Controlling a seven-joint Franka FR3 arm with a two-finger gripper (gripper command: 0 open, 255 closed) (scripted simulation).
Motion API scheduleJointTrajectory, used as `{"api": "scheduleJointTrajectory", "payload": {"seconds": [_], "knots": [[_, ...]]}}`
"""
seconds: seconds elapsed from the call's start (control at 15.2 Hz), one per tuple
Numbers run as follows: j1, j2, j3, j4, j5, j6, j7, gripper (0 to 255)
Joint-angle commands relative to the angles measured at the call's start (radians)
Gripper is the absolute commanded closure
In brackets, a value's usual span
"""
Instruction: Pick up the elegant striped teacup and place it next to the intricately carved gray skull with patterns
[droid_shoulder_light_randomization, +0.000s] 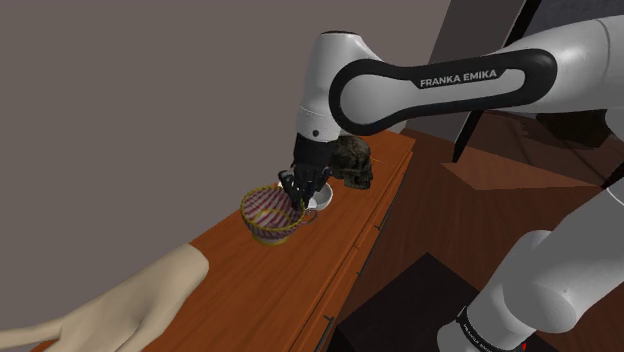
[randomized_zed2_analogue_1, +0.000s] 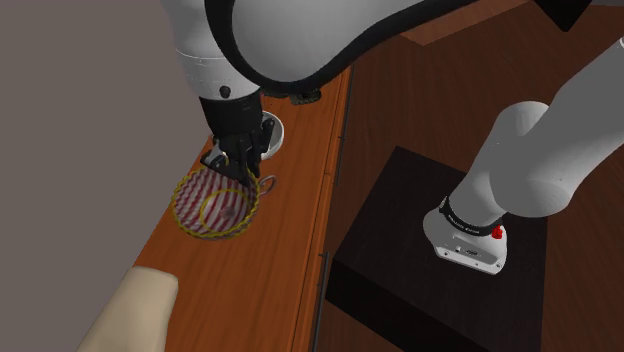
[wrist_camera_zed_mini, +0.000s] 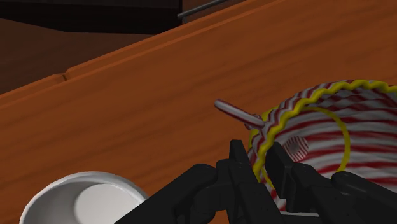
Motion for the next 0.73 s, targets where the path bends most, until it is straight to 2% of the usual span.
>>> {"api": "scheduleJointTrajectory", "payload": {"seconds": [0.0, 0.66], "knots": [[-0.001, -0.005, -0.003, 0.027, -0.001, -0.031, 0.001, 255], [-0.006, -0.013, -0.013, 0.153, -0.006, -0.165, 0.013, 255]]}}
